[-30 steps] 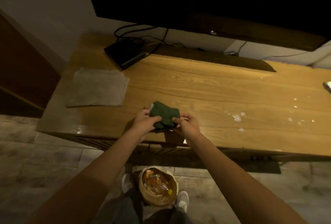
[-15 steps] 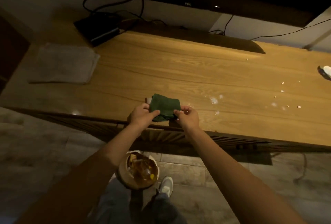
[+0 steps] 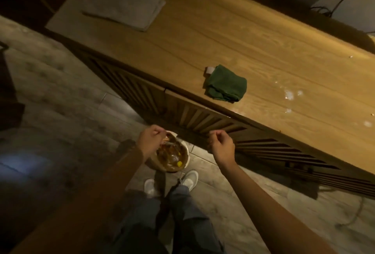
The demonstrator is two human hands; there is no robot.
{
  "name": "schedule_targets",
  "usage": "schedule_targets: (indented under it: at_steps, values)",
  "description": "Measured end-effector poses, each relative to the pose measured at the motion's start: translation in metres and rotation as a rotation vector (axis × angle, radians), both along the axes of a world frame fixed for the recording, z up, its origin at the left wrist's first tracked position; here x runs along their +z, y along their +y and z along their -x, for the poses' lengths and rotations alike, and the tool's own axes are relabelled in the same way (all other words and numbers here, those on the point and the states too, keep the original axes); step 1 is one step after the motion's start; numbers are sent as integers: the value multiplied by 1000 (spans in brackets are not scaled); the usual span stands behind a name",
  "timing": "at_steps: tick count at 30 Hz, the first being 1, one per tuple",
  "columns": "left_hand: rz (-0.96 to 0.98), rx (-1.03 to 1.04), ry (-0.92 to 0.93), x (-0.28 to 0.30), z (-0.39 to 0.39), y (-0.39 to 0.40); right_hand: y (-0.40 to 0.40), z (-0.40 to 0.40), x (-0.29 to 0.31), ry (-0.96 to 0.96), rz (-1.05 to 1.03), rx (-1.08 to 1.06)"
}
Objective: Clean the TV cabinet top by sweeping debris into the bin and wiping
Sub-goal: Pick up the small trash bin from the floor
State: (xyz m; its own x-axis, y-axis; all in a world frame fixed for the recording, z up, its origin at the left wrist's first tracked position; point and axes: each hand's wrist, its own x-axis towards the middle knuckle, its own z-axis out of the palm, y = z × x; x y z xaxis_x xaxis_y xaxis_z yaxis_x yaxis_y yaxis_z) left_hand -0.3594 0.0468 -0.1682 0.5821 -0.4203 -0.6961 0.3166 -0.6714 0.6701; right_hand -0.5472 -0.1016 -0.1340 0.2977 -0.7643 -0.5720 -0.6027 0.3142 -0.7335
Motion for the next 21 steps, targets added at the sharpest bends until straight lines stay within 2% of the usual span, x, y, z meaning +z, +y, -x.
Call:
schedule_targets:
  at_steps: [4,9,15,21]
  values:
    - [-207,56,68,-63,8,65,38,14,-54,151,-191,73]
    - [-325,82,89,-155,25,124,79,29,-150,367,-220,234]
    - [-316,268,201,-269,47,140,103,36,-257,483,-221,387]
    - [-189,469,406,-367,63,112,93,23,-344,512,-170,492]
